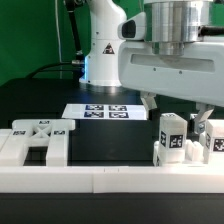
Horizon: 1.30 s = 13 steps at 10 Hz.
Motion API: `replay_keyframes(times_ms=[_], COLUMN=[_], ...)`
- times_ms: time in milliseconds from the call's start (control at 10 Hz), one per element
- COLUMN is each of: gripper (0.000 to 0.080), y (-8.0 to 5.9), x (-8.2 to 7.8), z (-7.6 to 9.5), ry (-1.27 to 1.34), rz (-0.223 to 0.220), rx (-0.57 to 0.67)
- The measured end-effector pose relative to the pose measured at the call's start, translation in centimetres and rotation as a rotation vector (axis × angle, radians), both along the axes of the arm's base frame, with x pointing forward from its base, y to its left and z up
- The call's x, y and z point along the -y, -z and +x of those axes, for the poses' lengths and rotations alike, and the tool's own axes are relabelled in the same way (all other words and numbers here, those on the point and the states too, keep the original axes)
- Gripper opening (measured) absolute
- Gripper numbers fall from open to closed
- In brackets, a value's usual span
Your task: Assemble chair
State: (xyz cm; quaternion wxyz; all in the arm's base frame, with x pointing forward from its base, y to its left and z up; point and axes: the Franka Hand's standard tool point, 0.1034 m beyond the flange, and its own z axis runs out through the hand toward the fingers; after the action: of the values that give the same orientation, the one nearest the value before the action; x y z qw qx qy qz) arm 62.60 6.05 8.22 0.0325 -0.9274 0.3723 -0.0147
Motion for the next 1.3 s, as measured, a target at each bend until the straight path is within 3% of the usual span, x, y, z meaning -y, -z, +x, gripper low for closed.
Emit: replay_keyframes(times_ms=[1100, 1300], gripper=[0.0649, 0.0398], y=[0.19, 0.19], x=[0.17, 0.23], z=[-0.09, -0.08], ry=[-0.780, -0.777], rz=[-0.059, -0.059], rx=[0.026, 0.025])
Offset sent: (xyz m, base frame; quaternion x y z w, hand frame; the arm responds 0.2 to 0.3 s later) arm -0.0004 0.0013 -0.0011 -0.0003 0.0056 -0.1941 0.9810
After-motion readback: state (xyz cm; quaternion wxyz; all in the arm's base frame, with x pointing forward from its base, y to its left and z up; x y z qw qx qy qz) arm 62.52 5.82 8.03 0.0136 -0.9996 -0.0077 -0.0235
